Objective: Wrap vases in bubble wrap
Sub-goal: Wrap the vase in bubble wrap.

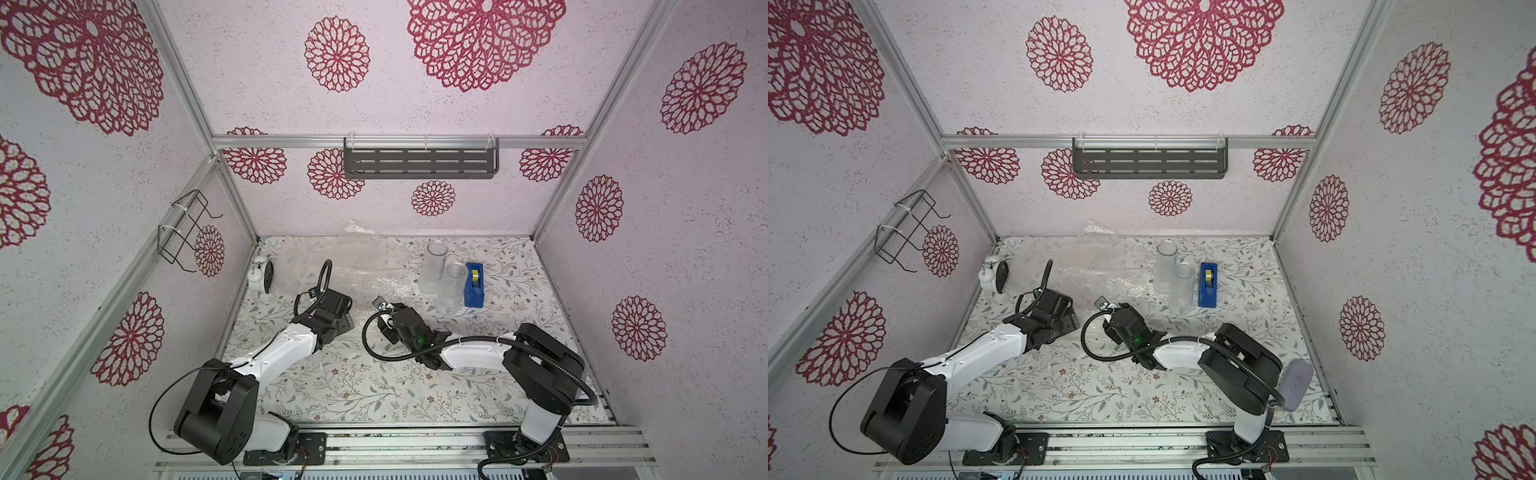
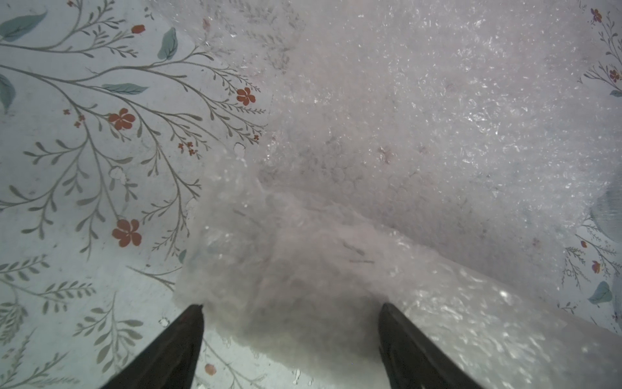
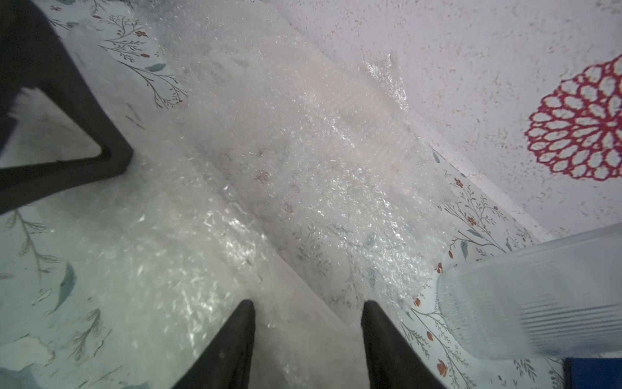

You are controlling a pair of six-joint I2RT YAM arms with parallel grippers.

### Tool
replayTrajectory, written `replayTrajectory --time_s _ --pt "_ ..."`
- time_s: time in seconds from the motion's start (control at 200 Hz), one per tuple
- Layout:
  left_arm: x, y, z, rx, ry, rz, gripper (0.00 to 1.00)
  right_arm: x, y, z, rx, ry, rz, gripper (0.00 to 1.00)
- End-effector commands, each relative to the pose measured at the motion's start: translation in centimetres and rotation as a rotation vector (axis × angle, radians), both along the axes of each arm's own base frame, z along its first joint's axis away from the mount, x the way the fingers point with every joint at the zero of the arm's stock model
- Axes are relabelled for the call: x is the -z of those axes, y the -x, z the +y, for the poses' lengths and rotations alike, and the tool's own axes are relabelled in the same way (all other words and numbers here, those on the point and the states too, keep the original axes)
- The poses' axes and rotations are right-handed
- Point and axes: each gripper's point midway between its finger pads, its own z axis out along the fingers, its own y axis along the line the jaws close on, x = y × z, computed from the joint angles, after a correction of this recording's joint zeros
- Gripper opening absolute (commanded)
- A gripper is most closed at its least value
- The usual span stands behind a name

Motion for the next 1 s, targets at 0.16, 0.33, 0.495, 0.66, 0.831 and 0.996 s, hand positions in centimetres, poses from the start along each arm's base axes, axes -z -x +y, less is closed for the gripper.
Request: replayTrajectory --time_s 0.16,0.33,0.495,0.66,0.831,0.996 --pt "1.5 0.7 -0.1 0.032 -0.008 0.060 0.85 -4.9 2.4 -0.8 -0.213 0.034 -0.120 0.69" --pt "1.3 0.8 -0.2 0.035 0.002 0.046 0.85 -4.2 4.5 0.3 -0.473 0.121 -0.114 0.71" --pt "1.2 0.8 -0.2 0.035 0.006 0.040 0.85 -2.3 3.8 0.5 -0.605 0.168 0.002 0.71" --pt "0.7 0.9 0.0 0.034 0.005 0.022 0.86 -0.3 2.9 1.2 -0.657 0.273 0.089 0.72" --pt "0.4 0.9 0.2 0.029 0.002 0.011 0.86 1.4 1.9 1.2 -0.636 0.335 0.115 0.79" --pt "0.6 0.9 0.2 0.029 0.002 0.015 0.86 2.6 1.7 0.9 -0.624 0.368 0.139 0.99"
